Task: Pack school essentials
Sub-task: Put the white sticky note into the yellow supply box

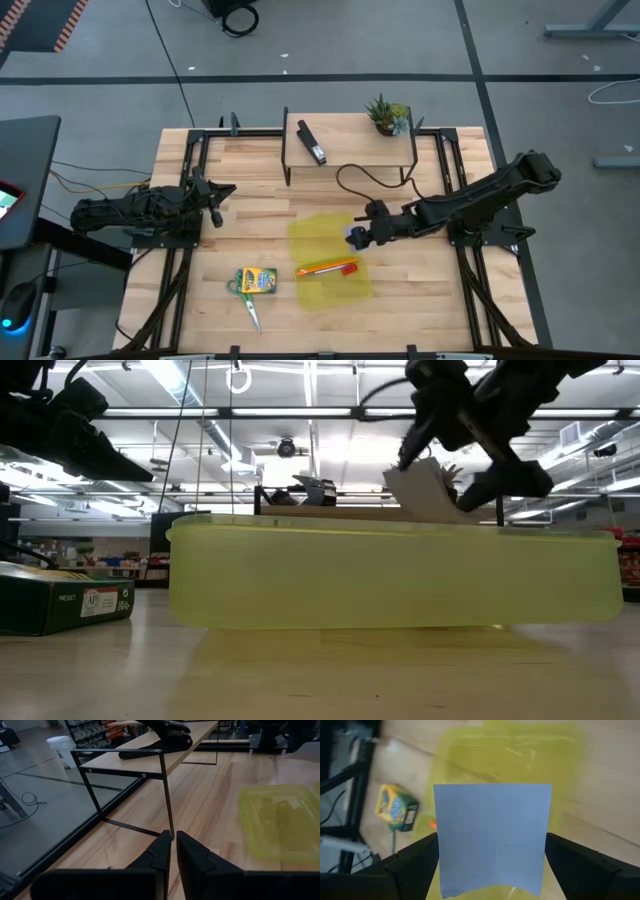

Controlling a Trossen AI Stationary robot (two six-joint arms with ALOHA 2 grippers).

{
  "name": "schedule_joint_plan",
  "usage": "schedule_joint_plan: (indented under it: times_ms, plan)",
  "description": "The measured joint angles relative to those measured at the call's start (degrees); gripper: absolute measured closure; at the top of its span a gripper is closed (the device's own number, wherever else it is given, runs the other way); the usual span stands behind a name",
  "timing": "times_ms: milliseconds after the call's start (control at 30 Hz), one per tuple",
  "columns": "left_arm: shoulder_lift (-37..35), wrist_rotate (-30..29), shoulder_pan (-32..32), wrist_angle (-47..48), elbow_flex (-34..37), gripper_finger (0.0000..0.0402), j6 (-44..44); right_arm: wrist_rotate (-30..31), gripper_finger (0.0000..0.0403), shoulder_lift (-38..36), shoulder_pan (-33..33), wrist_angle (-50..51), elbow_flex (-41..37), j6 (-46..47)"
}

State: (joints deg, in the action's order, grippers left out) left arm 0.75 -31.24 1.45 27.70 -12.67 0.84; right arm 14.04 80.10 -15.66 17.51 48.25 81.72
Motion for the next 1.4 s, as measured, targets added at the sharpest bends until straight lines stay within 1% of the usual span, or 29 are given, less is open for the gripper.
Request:
schedule_joint_plan:
  times_ms: [300,500,767,933,1133,1267,1400]
  plan:
    - [0.0,0.0,0.0,0.0,0.0,0.0373,0.0,0.1,0.0045,0.1,-0.4,-8.9,0.0,-9.1]
    - [0.0,0.0,0.0,0.0,0.0,0.0368,0.0,1.0,0.0045,0.1,-1.5,-10.6,0.0,-11.9]
    - [0.0,0.0,0.0,0.0,0.0,0.0364,0.0,6.0,0.0045,0.9,-4.0,-11.3,0.0,-8.9]
    - [0.0,0.0,0.0,0.0,0.0,0.0372,0.0,6.2,0.0045,4.4,-6.2,-13.9,0.0,-4.8]
    - [0.0,0.0,0.0,0.0,0.0,0.0369,0.0,4.2,0.0045,7.9,-8.4,-17.8,0.8,1.4]
    - [0.0,0.0,0.0,0.0,0.0,0.0363,0.0,3.9,0.0045,9.9,-9.9,-15.3,4.8,1.8]
    - [0.0,0.0,0.0,-0.1,0.0,0.0363,0.0,3.7,0.0045,12.2,-10.1,-5.9,11.4,2.0]
